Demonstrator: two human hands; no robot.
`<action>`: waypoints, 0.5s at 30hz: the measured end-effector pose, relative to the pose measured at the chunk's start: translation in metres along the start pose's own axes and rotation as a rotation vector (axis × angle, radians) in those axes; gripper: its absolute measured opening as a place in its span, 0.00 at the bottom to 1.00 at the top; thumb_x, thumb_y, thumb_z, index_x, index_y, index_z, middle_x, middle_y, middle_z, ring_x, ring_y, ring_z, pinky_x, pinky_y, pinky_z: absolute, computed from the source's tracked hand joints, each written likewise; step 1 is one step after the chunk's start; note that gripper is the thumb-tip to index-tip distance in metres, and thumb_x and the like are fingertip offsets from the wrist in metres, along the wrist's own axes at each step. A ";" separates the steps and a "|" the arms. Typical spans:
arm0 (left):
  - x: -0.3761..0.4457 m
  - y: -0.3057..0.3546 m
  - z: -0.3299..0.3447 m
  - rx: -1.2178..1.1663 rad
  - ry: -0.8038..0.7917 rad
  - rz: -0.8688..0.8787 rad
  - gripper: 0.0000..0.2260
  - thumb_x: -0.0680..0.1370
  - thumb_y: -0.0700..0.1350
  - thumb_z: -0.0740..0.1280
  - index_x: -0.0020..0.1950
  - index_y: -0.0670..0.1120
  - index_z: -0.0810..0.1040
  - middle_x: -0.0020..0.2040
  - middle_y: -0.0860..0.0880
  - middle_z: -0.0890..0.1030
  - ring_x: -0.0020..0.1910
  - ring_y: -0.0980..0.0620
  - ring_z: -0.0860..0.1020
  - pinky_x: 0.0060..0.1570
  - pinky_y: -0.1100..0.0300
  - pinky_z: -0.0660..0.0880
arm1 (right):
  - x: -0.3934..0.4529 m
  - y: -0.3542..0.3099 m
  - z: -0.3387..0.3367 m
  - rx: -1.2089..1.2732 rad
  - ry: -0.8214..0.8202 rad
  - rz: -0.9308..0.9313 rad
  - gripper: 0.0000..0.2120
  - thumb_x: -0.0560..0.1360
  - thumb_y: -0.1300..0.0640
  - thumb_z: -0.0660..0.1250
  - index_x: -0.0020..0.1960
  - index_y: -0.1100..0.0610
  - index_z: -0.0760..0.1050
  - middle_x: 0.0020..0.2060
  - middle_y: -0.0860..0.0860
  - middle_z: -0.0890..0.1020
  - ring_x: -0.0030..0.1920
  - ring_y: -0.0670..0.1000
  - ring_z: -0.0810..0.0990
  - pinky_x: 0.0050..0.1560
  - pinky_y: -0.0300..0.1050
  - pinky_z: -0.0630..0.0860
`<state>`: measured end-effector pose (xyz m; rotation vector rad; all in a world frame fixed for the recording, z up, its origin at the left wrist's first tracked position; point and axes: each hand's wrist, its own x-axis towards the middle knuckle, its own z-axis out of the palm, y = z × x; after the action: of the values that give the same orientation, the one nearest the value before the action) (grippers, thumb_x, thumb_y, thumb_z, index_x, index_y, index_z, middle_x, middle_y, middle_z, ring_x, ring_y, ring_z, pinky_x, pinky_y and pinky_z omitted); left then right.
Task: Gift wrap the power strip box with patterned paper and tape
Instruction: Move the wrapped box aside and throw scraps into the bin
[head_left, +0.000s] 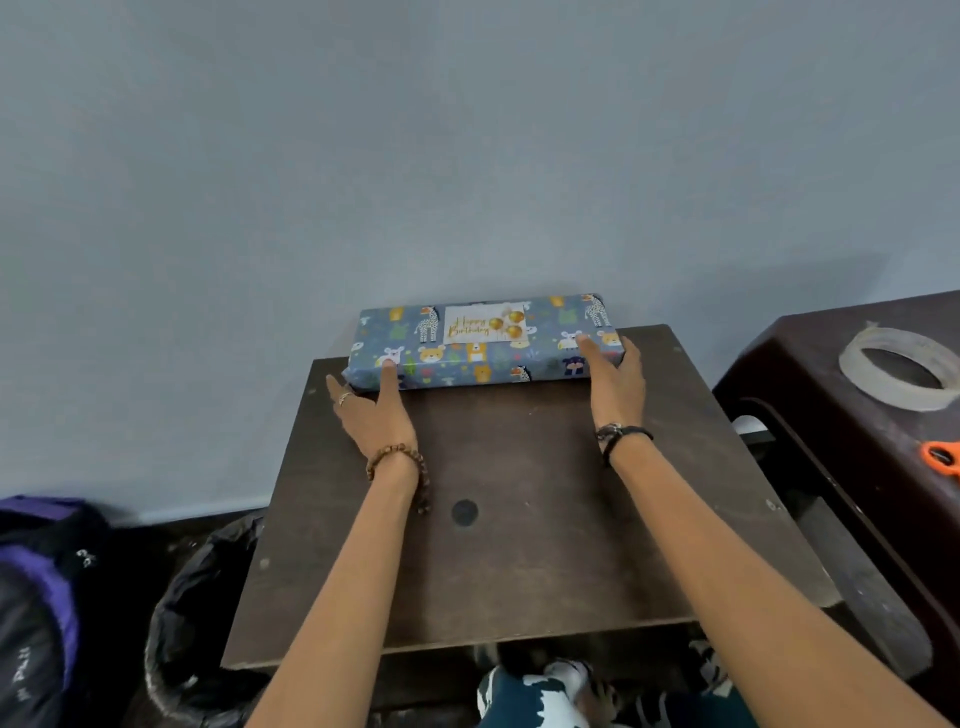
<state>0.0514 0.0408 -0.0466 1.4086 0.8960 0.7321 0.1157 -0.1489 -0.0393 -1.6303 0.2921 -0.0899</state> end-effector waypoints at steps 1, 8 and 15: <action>0.001 0.001 0.001 0.052 0.023 -0.007 0.33 0.76 0.50 0.66 0.75 0.42 0.55 0.73 0.42 0.61 0.70 0.45 0.64 0.65 0.56 0.64 | 0.000 0.000 0.000 0.001 0.009 -0.003 0.29 0.74 0.48 0.67 0.71 0.57 0.62 0.65 0.54 0.71 0.67 0.54 0.65 0.62 0.45 0.65; -0.025 0.003 -0.026 0.095 0.044 -0.019 0.22 0.75 0.45 0.68 0.65 0.38 0.66 0.66 0.40 0.64 0.59 0.44 0.70 0.50 0.67 0.66 | -0.018 0.003 -0.036 -0.101 0.022 -0.043 0.18 0.73 0.63 0.67 0.62 0.59 0.71 0.53 0.51 0.76 0.53 0.48 0.73 0.41 0.30 0.65; -0.046 0.020 -0.051 -0.003 0.112 -0.044 0.20 0.74 0.41 0.69 0.61 0.35 0.68 0.65 0.38 0.65 0.57 0.43 0.73 0.47 0.66 0.68 | -0.049 -0.005 -0.066 -0.125 -0.107 -0.115 0.17 0.71 0.67 0.68 0.60 0.60 0.72 0.50 0.51 0.78 0.52 0.47 0.75 0.52 0.34 0.68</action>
<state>-0.0136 0.0277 -0.0203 1.3518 1.0096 0.7842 0.0535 -0.2006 -0.0229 -1.7690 0.1230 -0.0725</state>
